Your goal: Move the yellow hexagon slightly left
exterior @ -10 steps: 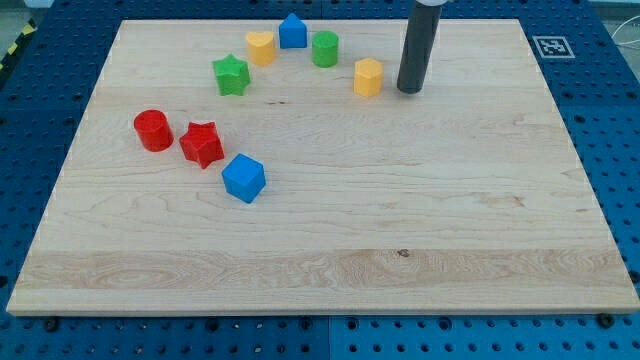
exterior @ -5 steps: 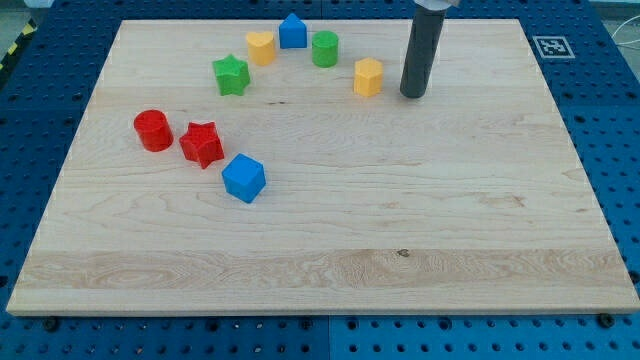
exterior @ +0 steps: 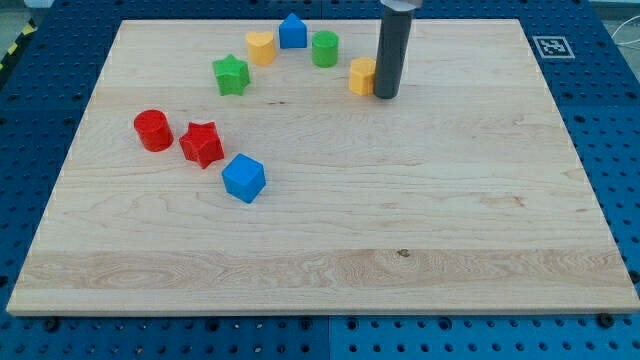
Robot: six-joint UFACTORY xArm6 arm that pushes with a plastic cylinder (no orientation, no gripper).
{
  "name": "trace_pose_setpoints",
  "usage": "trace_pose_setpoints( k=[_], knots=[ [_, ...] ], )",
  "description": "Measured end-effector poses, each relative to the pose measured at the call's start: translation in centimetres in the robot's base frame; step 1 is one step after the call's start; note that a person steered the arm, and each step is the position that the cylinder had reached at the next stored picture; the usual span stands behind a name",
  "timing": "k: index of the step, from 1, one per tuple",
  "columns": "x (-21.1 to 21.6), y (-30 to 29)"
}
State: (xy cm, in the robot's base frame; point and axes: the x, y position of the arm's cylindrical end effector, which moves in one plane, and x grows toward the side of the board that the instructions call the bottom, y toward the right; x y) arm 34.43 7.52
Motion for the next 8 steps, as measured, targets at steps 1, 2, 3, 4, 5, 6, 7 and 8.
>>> trace_pose_setpoints(
  k=[1, 2, 3, 4, 5, 6, 7, 8],
  knots=[
    [0.0, -0.4],
    [0.0, 1.6],
    [-0.1, 2.1],
    [-1.0, 2.1],
    [-1.0, 2.1],
    [-1.0, 2.1],
    [-1.0, 2.1],
    [-1.0, 1.8]
  ],
)
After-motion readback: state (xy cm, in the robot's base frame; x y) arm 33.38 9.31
